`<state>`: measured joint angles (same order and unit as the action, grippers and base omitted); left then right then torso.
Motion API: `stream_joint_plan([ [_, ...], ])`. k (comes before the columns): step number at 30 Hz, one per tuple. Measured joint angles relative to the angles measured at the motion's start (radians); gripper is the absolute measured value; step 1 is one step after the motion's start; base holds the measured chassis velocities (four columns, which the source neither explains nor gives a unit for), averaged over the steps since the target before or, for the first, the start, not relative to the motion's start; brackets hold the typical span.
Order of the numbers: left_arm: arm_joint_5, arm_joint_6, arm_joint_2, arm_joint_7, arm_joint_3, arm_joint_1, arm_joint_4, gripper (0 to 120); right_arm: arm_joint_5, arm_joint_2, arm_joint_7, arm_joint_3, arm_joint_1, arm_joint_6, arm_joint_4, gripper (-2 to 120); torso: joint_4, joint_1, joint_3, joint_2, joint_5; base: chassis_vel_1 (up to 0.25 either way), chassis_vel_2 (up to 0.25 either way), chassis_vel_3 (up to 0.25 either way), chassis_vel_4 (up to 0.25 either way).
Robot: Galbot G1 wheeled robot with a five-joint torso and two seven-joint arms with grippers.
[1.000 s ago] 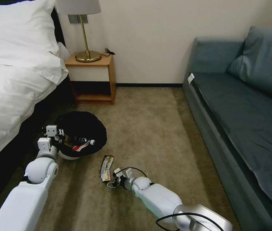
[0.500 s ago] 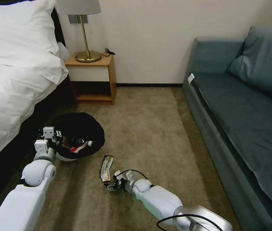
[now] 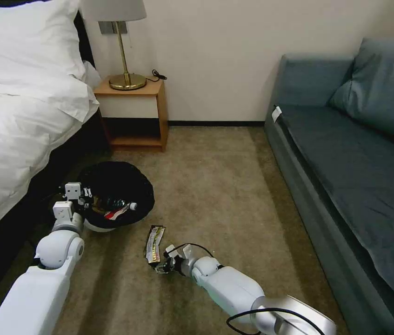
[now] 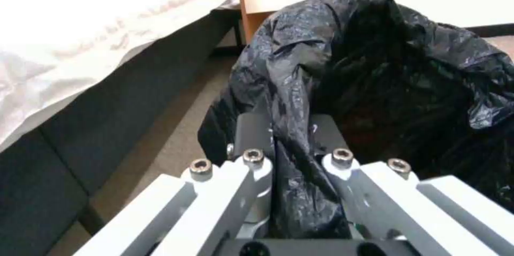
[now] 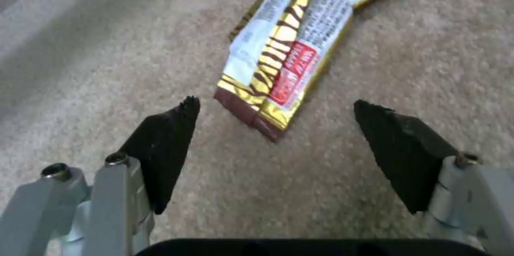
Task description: Pick up the trash bin, then pick up the garbage on the floor and place it into the trash bin.
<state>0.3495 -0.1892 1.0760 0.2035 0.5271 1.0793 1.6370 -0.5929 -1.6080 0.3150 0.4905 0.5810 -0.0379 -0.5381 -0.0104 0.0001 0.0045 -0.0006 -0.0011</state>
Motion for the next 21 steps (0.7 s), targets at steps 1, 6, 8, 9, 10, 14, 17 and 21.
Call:
stream_joint_plan([
  [1,-0.002,0.0,0.002,0.0,0.001,0.003,0.003,5,0.002,0.0,0.002,-0.003,0.0,0.002,0.002,78,0.0,0.0,0.0,0.0,0.0,0.0,0.0,0.0,0.0],
  [6,-0.003,0.0,0.002,0.0,0.006,0.004,0.007,5,0.005,0.0,0.004,-0.006,-0.002,0.002,-0.006,79,0.0,0.0,0.0,0.0,0.0,0.0,0.0,0.0,0.0],
  [8,0.0,0.0,0.0,0.0,0.007,0.003,0.008,5,0.005,0.0,0.004,-0.005,-0.001,0.002,-0.017,79,0.0,0.0,0.0,0.0,0.0,0.0,0.0,0.0,0.0],
  [9,0.001,0.0,-0.004,0.001,0.008,0.0,0.008,5,0.004,0.0,0.002,-0.003,0.001,0.002,-0.025,85,0.0001,0.0,0.0,0.0,0.0001,0.0,0.0,0.0,0.0],
  [10,0.001,0.0,-0.004,0.001,0.008,0.0,0.008,5,0.004,0.0,0.002,-0.003,0.001,0.002,-0.025,85,0.0001,0.0,0.0,0.0,0.0001,0.0,0.0,0.0,0.0],
  [14,0.009,0.0,-0.01,0.001,0.008,-0.005,0.008,5,0.004,0.0,-0.02,0.002,0.006,0.002,-0.041,98,0.0,0.0,0.0,0.0,0.0,0.0,0.0,0.0,0.0],
  [17,0.011,0.0,-0.011,0.0,0.008,-0.007,0.008,5,0.004,0.0,-0.029,0.002,0.01,0.002,-0.048,99,0.0,0.0,0.0,0.0,0.0,0.0,0.0,0.0,0.0],
  [21,0.012,0.0,-0.012,0.0,0.008,-0.008,0.008,5,0.004,0.0,-0.048,-0.002,0.015,0.004,-0.067,100,0.0001,0.0,0.0,0.0,0.0,0.0,0.0,0.0,0.0],
])
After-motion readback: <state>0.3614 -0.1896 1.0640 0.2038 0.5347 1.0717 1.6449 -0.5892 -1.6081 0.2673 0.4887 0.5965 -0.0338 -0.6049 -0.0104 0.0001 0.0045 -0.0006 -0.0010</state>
